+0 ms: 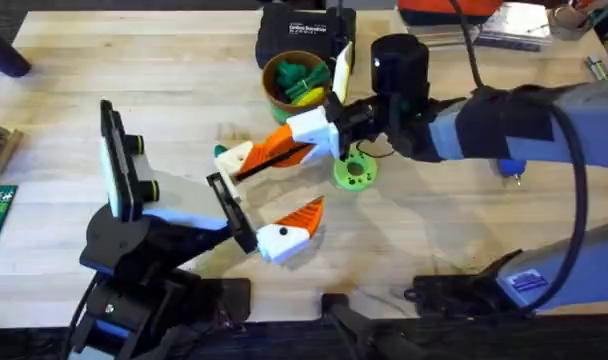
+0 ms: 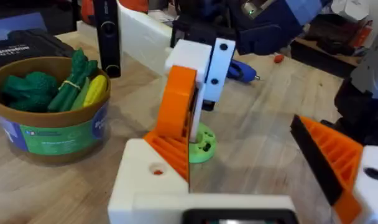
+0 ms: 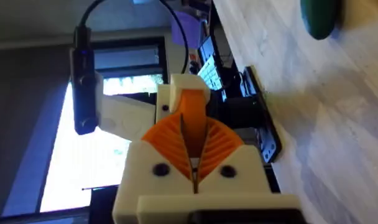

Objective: Pick up the gripper from the table and insert it into the empty holder that is missing its gripper. Then pick up a screw, insert it into the mounting hole, and use the screwdriver to tighten it. Finally, clean up the table by picking up the vegetable and placing it into the bucket.

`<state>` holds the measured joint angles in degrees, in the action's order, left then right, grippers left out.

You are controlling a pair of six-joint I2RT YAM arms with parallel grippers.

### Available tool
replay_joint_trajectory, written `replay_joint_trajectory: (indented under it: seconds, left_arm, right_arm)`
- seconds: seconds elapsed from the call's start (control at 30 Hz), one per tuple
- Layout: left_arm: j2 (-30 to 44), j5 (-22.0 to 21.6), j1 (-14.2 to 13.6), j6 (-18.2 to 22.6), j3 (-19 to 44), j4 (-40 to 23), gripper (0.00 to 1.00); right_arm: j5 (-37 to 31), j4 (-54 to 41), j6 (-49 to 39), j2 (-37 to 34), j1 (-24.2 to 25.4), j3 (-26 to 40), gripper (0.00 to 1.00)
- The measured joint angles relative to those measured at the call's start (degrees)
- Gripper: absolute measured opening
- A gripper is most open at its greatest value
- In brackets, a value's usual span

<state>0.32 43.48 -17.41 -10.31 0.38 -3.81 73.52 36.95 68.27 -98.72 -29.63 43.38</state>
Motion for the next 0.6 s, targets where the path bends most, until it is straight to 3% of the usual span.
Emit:
replay_joint_trajectory:
  seconds: [0.23, 0.6]
  left_arm:
    - [0.0, -2.2, 0.5, 0.1, 0.0, 0.1, 0.986]
    - [0.0, -2.7, 0.5, 0.1, 0.0, 0.1, 0.986]
  right_arm:
    - [0.1, -0.5, 0.4, -2.8, -0.7, 3.8, 0.01]
    - [-0.2, -0.9, 0.4, -2.9, -0.8, 4.1, 0.01]
